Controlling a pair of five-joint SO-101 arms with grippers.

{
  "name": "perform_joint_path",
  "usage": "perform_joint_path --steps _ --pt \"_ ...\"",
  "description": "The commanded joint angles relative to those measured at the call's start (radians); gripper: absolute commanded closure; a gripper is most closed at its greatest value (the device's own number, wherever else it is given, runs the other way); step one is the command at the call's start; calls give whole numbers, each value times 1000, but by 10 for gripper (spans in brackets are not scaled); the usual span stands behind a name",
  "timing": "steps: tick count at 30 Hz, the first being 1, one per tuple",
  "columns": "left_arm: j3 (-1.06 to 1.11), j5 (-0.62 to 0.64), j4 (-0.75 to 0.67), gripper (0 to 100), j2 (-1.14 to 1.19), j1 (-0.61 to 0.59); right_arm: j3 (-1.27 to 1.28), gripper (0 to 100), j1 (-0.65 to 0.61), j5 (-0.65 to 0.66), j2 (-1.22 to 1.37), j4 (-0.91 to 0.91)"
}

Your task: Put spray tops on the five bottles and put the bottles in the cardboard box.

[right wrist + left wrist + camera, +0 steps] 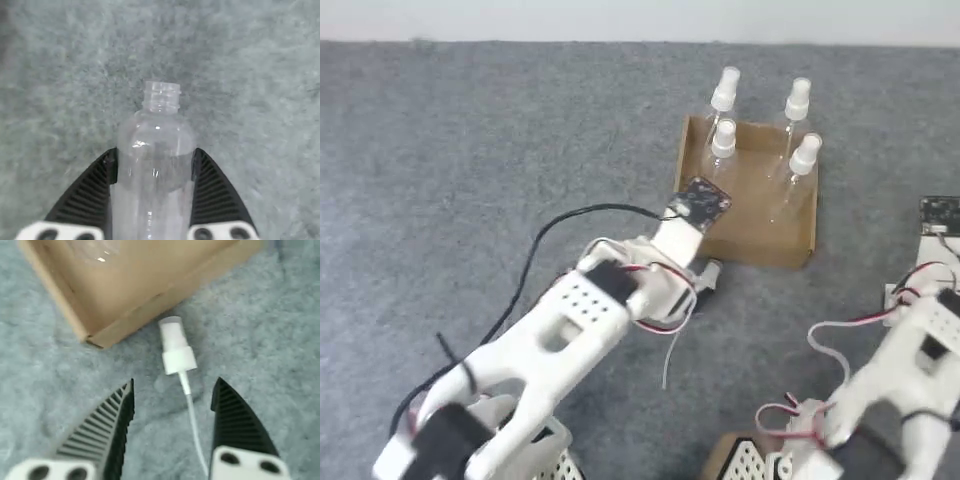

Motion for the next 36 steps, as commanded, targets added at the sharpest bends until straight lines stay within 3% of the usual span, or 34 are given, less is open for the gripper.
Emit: perform_joint_path --steps 1,5,12,19,26,36 --pt "-108 48 -21 770 94 -2 -12 992 10 8 196 -219" --pt "-166 49 -34 771 196 -18 -12 992 10 8 289 -303" --pt "-189 51 -141 772 331 -14 -12 992 12 14 294 -300" --pt "-189 51 -155 773 374 -15 -8 992 12 14 302 -300" --pt "-183 51 -150 861 374 -15 -8 991 42 14 298 -300" --pt "-183 51 14 915 371 -18 -8 991 67 14 302 -300"
